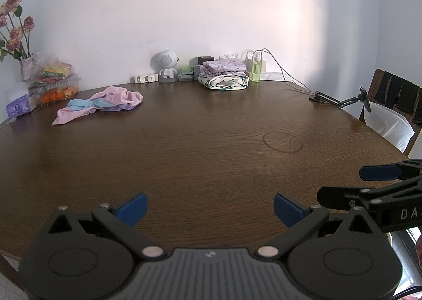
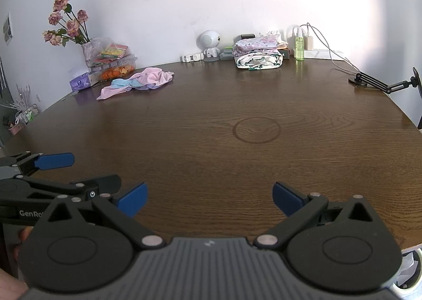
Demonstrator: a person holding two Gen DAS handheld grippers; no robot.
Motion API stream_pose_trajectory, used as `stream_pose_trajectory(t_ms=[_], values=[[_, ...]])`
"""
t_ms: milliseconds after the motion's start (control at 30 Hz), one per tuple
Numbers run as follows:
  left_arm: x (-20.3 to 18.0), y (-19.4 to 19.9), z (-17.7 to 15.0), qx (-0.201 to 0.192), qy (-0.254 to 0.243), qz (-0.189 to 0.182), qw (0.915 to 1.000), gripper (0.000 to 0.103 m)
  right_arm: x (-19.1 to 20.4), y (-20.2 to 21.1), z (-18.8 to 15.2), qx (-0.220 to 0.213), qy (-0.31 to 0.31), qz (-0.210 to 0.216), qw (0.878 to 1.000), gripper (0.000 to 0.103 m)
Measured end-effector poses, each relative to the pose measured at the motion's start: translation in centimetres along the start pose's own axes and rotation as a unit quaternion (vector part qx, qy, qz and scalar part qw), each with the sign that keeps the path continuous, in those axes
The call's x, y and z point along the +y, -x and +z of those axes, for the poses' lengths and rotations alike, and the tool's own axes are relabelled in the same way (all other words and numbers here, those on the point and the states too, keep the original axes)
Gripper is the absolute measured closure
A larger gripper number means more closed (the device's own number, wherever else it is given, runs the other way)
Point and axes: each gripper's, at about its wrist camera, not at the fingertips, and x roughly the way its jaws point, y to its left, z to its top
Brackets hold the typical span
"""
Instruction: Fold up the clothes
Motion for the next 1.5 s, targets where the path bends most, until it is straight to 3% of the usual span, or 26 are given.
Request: stream_pose_trajectory(t_ms=[1500], values=[[0.03, 0.55, 0.18, -0.004, -0.002, 0.002, 1.0000, 0.001, 0.25, 0.27, 0.21, -0.002, 0.003, 0.001, 1.000, 0.000]])
